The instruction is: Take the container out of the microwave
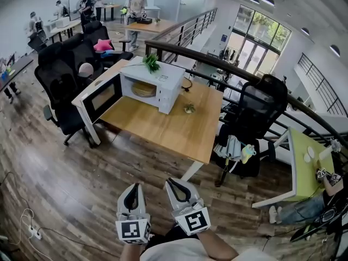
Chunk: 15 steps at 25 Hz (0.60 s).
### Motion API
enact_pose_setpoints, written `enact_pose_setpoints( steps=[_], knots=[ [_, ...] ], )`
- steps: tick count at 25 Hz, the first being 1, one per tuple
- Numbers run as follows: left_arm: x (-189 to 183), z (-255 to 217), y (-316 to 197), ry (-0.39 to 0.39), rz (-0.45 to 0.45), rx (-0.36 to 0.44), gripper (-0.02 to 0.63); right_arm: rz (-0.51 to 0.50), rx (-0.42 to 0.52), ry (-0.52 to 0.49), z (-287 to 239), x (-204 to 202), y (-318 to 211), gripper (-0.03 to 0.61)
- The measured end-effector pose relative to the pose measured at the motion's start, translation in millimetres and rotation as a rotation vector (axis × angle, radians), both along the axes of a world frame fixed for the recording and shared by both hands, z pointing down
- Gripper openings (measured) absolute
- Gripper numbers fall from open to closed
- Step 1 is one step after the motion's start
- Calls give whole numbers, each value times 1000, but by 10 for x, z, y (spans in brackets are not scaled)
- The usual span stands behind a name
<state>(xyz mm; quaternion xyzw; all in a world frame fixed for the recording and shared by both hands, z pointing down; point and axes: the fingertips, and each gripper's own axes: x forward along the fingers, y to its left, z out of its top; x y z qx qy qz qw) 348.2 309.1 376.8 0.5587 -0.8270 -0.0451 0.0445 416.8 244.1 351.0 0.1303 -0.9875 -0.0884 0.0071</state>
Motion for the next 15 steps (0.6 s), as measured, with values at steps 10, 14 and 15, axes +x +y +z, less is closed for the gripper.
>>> enact_pose_setpoints(
  steps=[10,14,15],
  knots=[
    [-365,54,-253,30,-29,6,3,-42,-6,30,35,-397,-303,40],
    [-679,-37,-475,7,-67,12,3,-89,-6,28,15,-723,-534,38],
    [-768,-71,-547,2,-76,19,3,-103,6,24,-15,-816,-593,38]
  ],
)
